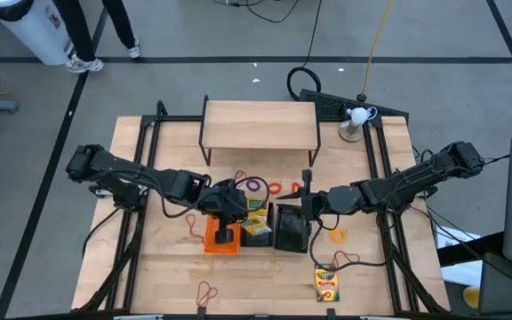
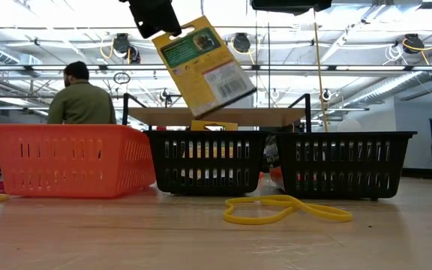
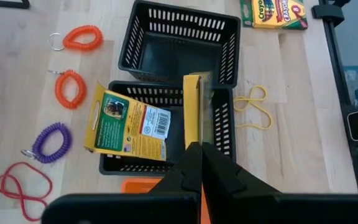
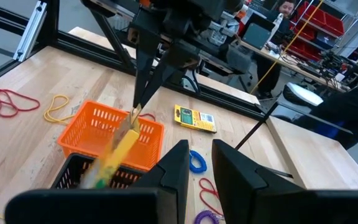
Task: Pick & Place Office Desk Supplies
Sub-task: Put the crayon box into the left black bin
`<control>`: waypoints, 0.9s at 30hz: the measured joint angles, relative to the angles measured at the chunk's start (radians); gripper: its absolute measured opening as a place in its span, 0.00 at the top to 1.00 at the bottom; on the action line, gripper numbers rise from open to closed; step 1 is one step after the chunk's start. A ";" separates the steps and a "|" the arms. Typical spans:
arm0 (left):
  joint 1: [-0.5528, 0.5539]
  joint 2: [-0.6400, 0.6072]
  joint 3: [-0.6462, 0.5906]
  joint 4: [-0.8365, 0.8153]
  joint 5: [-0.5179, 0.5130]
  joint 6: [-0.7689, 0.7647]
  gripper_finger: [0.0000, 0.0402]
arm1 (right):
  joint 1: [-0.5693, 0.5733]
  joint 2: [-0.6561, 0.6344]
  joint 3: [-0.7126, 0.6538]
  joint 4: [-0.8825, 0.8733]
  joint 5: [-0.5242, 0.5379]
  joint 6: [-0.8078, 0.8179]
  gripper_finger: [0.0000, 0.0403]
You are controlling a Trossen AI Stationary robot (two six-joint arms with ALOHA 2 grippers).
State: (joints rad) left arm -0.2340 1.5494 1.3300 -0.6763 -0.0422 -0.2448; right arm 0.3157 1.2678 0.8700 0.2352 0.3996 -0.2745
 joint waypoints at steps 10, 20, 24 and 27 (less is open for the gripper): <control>0.000 0.045 0.000 0.002 0.049 -0.005 1.00 | 0.000 0.000 0.000 0.000 0.000 0.000 0.85; 0.000 0.101 0.000 0.000 0.061 0.004 0.97 | 0.000 0.000 0.000 0.000 0.000 0.003 0.85; 0.008 0.101 0.000 0.002 0.064 0.004 0.93 | 0.000 0.000 0.000 0.000 0.000 0.002 0.85; 0.017 0.100 0.000 0.002 0.070 0.006 0.90 | 0.000 0.000 0.000 0.000 0.000 0.002 0.85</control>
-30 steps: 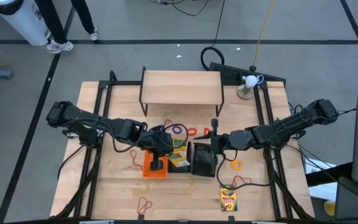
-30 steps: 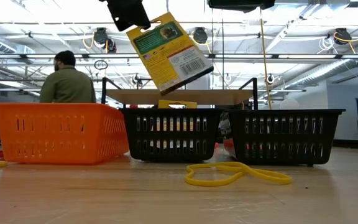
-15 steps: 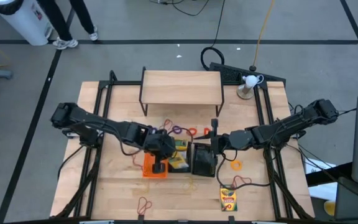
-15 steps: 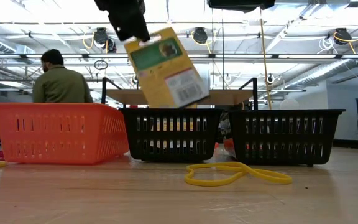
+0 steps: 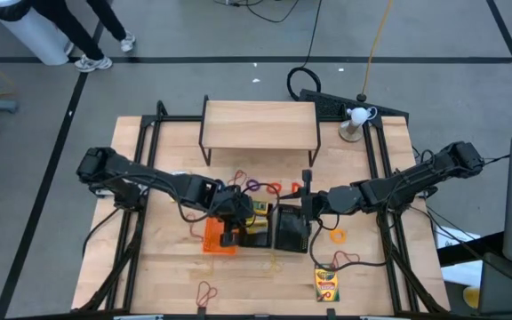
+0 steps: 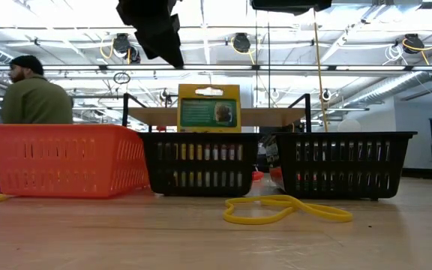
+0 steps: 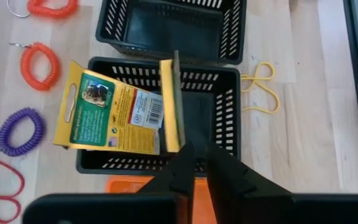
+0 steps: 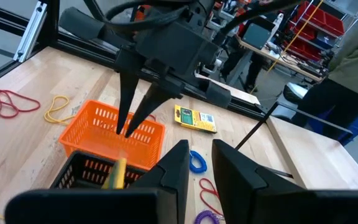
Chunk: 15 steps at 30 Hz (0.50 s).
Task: Pick & Place Office Desk Supplies
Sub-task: Put the crayon box into the left black bin
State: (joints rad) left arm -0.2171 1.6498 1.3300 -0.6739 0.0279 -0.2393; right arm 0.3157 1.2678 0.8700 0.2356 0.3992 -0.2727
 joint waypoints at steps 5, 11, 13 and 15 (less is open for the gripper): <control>0.021 0.000 0.000 0.011 0.041 0.001 0.81 | 0.000 0.000 0.000 0.000 -0.002 -0.001 0.85; 0.030 0.000 0.000 0.048 0.046 0.044 0.68 | 0.000 0.000 0.000 0.000 -0.003 -0.001 0.85; 0.033 0.000 0.000 0.041 0.050 0.061 0.64 | 0.000 0.000 0.000 0.000 -0.003 -0.001 0.85; 0.033 -0.011 0.000 0.013 0.050 0.064 0.61 | 0.000 0.000 0.000 0.000 -0.003 -0.001 0.85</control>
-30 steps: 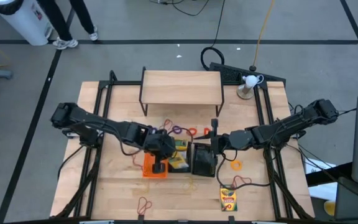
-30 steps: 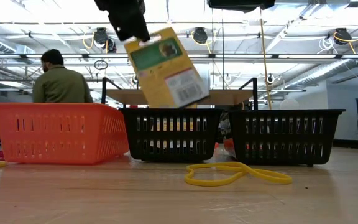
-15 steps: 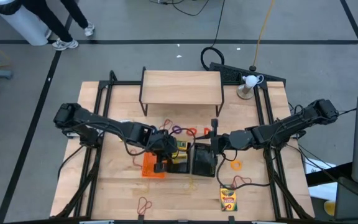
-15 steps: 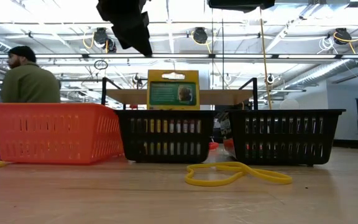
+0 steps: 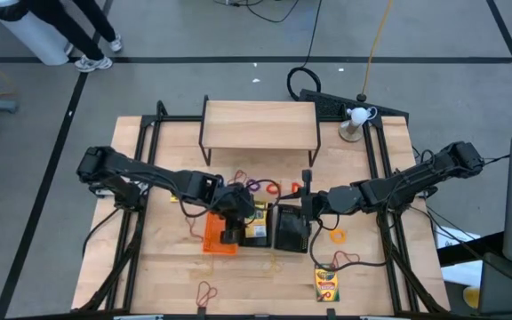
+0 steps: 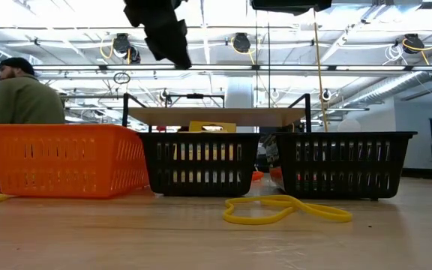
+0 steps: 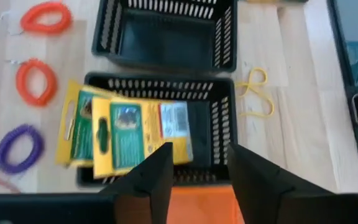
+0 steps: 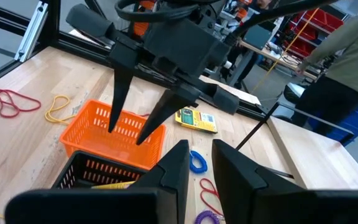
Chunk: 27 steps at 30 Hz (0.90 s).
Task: Pick & Place Office Desk Supplies
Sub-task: Put the crayon box into the left black bin
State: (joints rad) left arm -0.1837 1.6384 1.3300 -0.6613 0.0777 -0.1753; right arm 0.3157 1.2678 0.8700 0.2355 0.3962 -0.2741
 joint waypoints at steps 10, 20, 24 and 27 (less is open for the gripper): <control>-0.023 -0.039 0.072 -0.540 -0.172 -0.173 0.59 | 0.000 0.000 0.000 -0.014 -0.004 0.001 0.85; -0.205 -0.039 0.049 -0.772 -0.392 -0.409 0.59 | 0.001 0.000 0.000 -0.045 -0.005 0.030 0.85; -0.299 -0.039 -0.020 -0.803 -0.443 -0.527 0.59 | 0.001 0.000 0.000 -0.046 -0.005 0.038 0.85; -0.366 -0.038 -0.109 -0.797 -0.443 -0.642 0.59 | 0.001 0.000 0.000 -0.047 -0.005 0.038 0.85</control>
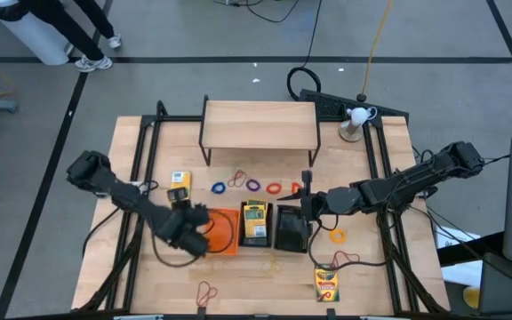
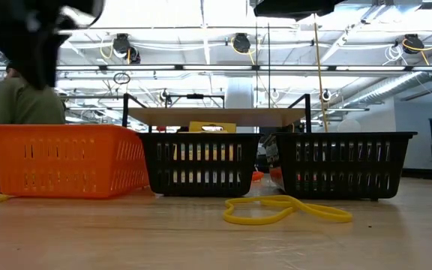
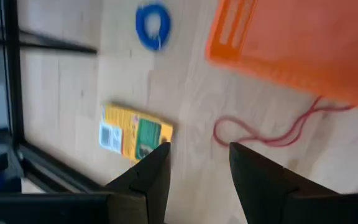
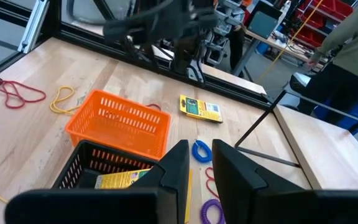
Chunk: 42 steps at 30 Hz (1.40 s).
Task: Pick & Place Office Desk Supplies
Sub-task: Put the crayon box into the left black bin
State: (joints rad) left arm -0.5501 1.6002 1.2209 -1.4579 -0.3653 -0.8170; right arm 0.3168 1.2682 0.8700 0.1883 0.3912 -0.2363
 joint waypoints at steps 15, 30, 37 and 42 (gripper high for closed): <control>-0.163 0.000 -0.269 0.139 -0.001 -0.363 0.59 | -0.001 0.000 0.000 0.041 0.000 -0.038 0.85; -0.078 0.000 -0.338 0.301 -0.006 -0.560 0.59 | -0.001 0.000 0.000 0.040 0.003 -0.014 0.85; -0.021 0.000 -0.354 0.302 -0.021 -0.781 0.59 | -0.001 0.000 0.000 0.040 0.005 -0.011 0.85; 0.003 0.000 -0.354 0.300 -0.042 -0.892 0.59 | -0.001 0.000 0.000 0.040 0.005 -0.011 0.85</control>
State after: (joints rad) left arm -0.5475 1.6005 0.8673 -1.1576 -0.4070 -1.7090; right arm 0.3161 1.2682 0.8700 0.2279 0.3962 -0.2476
